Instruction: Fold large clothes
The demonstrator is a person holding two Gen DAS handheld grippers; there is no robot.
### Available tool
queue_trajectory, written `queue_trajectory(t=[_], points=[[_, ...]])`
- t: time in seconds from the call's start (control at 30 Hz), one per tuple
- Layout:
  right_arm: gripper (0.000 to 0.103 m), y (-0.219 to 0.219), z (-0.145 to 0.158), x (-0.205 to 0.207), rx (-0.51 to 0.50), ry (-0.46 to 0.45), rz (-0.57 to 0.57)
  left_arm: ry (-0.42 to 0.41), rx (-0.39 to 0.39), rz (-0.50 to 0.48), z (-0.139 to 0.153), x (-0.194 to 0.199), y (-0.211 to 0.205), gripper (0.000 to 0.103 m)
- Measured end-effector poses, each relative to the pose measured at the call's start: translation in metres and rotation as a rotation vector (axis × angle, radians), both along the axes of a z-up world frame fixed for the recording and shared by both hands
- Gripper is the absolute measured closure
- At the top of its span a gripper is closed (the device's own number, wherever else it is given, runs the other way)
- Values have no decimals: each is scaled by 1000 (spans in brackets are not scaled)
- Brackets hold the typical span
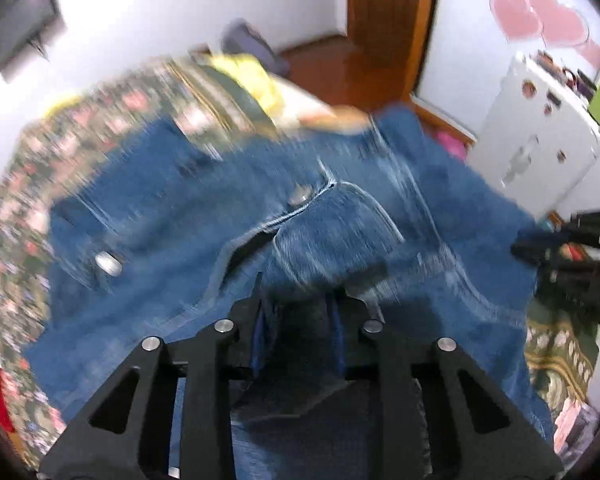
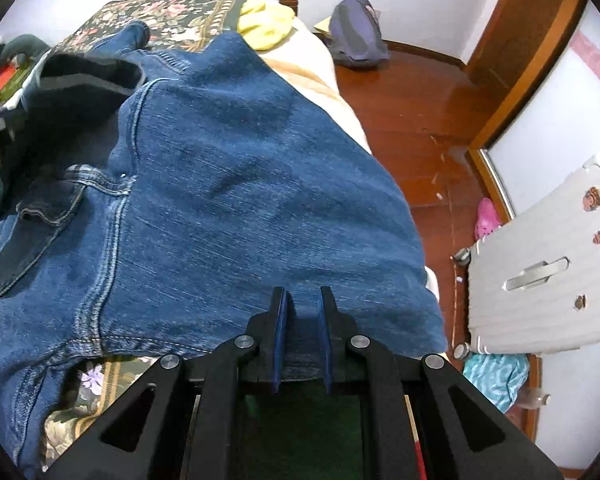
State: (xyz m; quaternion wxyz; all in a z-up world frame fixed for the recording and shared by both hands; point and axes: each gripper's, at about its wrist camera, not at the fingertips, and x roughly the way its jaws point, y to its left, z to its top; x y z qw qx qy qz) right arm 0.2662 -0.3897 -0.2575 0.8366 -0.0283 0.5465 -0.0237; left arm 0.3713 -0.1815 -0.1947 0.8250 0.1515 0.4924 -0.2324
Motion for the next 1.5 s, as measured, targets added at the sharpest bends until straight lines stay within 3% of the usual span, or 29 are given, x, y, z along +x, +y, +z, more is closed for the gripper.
queue_trajectory(t=[0.07, 0.17, 0.23, 0.27, 0.3, 0.37, 0.4, 0.57, 0.67, 0.83, 1.07, 1.23, 1.3, 1.37, 1.5], points=[[93, -1, -1, 1, -3, 5, -6, 64, 16, -12, -15, 0, -4, 65], [92, -7, -2, 1, 15, 15, -16, 31, 49, -32, -11, -11, -6, 56], [85, -9, -2, 2, 19, 20, -28, 46, 20, -46, -2, -17, -2, 39], [66, -11, -2, 2, -7, 20, -46, 44, -4, -48, 5, -24, 1, 38], [37, -12, -2, 2, -63, 14, -70, 37, -26, -49, 11, -28, 6, 37], [12, -14, -2, -1, -157, -20, -99, 10, -44, -38, 21, -36, 16, 33], [11, -20, -3, -4, -143, -36, -110, -7, -49, -25, 26, -38, 23, 31], [11, -60, -1, -12, 167, -15, -258, -70, -45, 68, 43, -36, 58, 30], [11, -71, 2, -20, 273, -24, -313, -113, -32, 147, 46, -29, 83, 28], [11, -90, -15, -24, 533, 32, -402, -101, 10, 294, 29, -17, 124, 27], [17, -94, -30, -12, 588, 33, -445, -3, -8, 409, -9, -26, 171, 27], [41, -95, -46, 17, 597, 47, -469, 3, -24, 458, -17, -35, 190, 27], [67, -90, -36, 24, 564, 15, -460, -4, -31, 473, -16, -38, 196, 27], [80, -82, -20, 30, 511, -19, -434, -23, -37, 489, -11, -41, 203, 27], [86, -60, 21, 40, 402, -125, -362, -66, -53, 526, -2, -50, 218, 28]])
